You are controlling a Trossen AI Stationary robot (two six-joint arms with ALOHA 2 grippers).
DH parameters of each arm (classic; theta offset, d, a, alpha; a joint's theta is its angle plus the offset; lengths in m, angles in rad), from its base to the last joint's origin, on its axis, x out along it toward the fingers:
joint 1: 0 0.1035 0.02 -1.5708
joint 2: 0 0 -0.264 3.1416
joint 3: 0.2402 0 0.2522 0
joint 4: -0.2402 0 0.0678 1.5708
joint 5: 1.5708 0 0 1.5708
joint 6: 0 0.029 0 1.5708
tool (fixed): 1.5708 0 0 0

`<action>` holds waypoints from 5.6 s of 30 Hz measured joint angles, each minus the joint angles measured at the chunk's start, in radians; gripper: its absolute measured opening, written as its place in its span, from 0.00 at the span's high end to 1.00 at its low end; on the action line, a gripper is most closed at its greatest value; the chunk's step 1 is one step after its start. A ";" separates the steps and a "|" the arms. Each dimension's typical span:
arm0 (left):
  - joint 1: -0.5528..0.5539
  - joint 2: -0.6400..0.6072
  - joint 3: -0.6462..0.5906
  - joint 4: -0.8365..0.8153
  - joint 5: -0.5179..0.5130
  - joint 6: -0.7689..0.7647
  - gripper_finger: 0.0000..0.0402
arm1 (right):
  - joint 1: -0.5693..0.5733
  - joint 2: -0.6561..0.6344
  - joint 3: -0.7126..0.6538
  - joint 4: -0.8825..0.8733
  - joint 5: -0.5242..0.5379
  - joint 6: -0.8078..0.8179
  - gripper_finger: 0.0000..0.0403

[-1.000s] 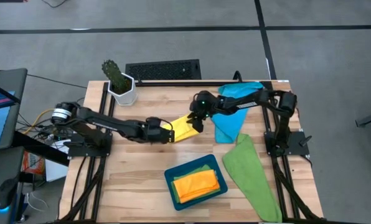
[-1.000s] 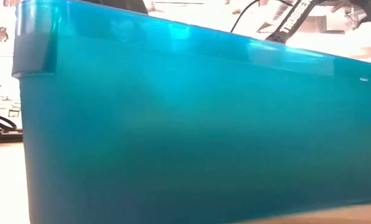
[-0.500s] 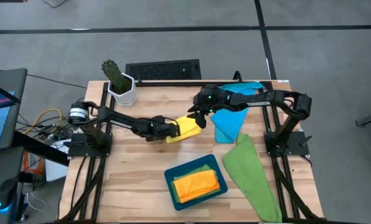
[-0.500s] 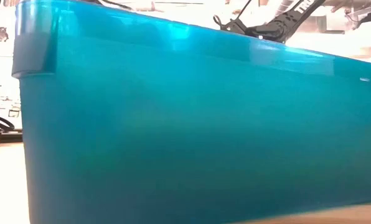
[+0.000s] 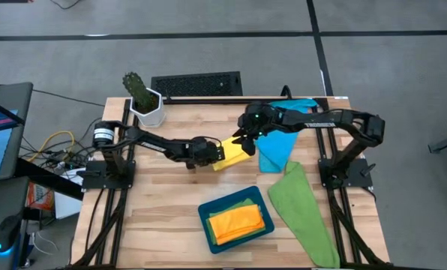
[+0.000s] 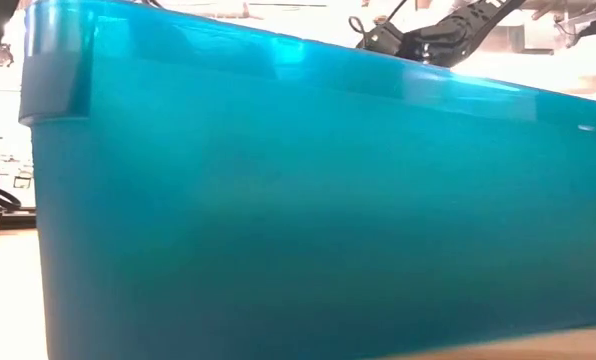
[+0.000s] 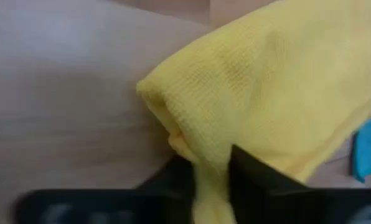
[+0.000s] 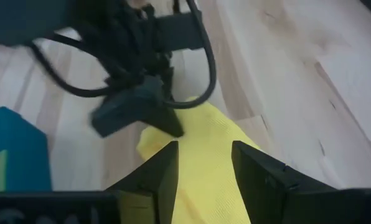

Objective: Fold microfiber towels
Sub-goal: Put the folded yellow microfiber towel into the blue bin

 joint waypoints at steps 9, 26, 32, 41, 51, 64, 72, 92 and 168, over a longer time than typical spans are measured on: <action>0.047 -0.014 -0.005 0.191 0.018 0.042 0.99 | -0.018 -0.206 0.000 -0.190 0.001 -0.015 0.57; -0.099 -0.083 0.318 0.092 0.078 -0.033 1.00 | -0.023 -0.692 0.000 -0.429 0.043 0.170 0.57; -0.233 -0.084 0.347 0.080 -0.024 -0.107 1.00 | 0.038 -0.796 0.000 -0.487 0.158 0.245 0.57; -0.475 -0.069 0.349 0.136 -0.365 -0.338 1.00 | 0.188 -0.853 0.000 -0.524 0.221 0.354 0.57; -0.610 -0.031 0.483 0.021 -0.545 -0.371 1.00 | 0.406 -0.834 0.000 -0.533 0.325 0.454 0.57; -0.666 0.211 0.695 -0.263 -0.445 -0.628 1.00 | 0.567 -0.761 0.000 -0.529 0.423 0.456 0.57; -0.732 0.203 0.697 -0.306 -0.480 -0.735 1.00 | 0.626 -0.700 0.001 -0.514 0.430 0.454 0.57; -0.742 0.173 0.751 -0.615 -0.271 -0.678 0.99 | 0.744 -0.495 0.000 -0.446 0.457 0.439 0.57; -0.715 0.345 0.988 -0.741 -0.178 -0.163 0.99 | 0.848 0.130 0.000 -0.163 0.479 0.457 0.57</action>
